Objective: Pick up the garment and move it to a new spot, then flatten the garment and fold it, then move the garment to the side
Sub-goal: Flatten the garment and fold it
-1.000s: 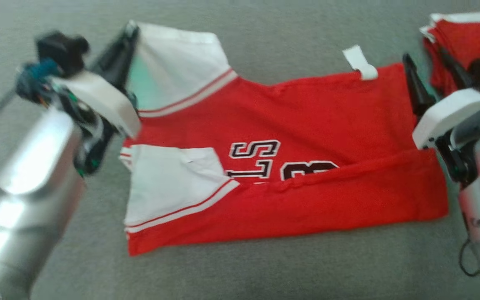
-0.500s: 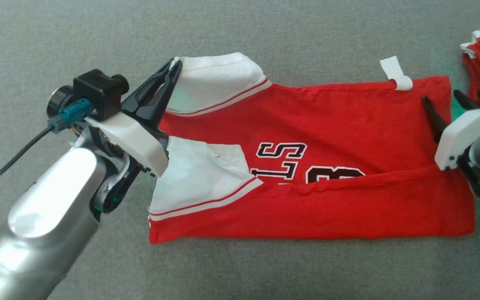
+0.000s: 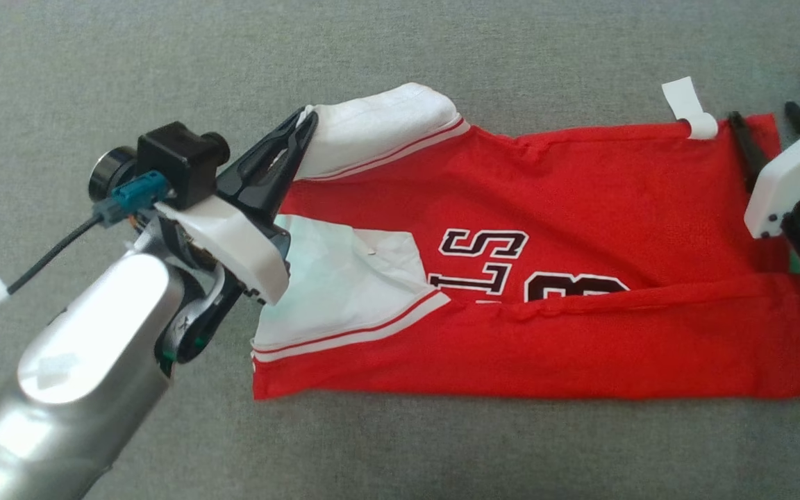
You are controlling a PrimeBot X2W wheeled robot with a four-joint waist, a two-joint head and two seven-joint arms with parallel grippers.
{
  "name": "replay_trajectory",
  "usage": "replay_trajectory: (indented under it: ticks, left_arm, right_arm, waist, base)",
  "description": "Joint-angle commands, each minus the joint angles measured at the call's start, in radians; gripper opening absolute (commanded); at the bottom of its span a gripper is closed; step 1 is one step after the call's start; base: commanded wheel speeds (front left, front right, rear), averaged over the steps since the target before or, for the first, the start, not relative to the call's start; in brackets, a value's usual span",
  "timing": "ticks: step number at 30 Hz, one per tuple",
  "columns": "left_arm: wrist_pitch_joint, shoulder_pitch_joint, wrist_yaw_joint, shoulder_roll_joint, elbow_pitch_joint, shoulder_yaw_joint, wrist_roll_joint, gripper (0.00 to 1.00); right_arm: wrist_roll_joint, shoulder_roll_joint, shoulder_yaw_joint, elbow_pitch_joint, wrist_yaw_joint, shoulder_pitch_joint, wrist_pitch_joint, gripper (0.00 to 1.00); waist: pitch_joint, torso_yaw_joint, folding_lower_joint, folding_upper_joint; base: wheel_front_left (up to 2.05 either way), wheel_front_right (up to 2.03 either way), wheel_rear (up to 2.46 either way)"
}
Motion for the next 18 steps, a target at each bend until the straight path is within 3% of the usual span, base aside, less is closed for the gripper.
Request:
replay_trajectory:
  ticks: [1, 3, 4, 5, 18]
  left_arm:
    - [-0.005, -0.044, -0.002, 0.027, -0.029, 0.035, 0.009, 0.0]
    - [-0.005, -0.048, -0.004, 0.023, -0.023, 0.032, 0.009, 0.0]
    - [-0.005, -0.049, -0.004, 0.022, -0.019, 0.031, 0.009, 0.0]
    - [-0.006, -0.05, -0.005, 0.021, -0.014, 0.031, 0.008, 0.0]
    - [-0.067, -0.116, 0.011, 0.032, 0.122, 0.096, 0.002, 0.0]
  right_arm:
    - [-0.004, -0.019, 0.028, 0.0, -0.001, -0.02, -0.009, 1.0]
    - [-0.002, -0.019, 0.045, 0.017, -0.001, -0.032, -0.007, 1.0]
    - [0.002, -0.019, 0.053, 0.025, -0.001, -0.037, -0.006, 0.53]
    - [0.006, -0.019, 0.06, 0.032, -0.001, -0.043, -0.007, 0.0]
    - [0.109, 0.002, 0.1, 0.021, -0.001, -0.138, -0.103, 0.0]
  waist:
    - [0.006, 0.004, -0.0001, 0.0]
    - [0.009, 0.006, -0.0001, 0.0]
    - [0.01, 0.006, -0.0001, 0.0]
    - [0.01, 0.006, -0.0001, 0.0]
    - [0.0, -0.045, -0.0001, 0.0]
  base:
    - [0.0, 0.0, 0.0]
    - [0.0, 0.0, 0.0]
    - [0.0, 0.0, 0.0]
    - [0.0, 0.0, 0.0]
    - [0.0, 0.0, 0.0]
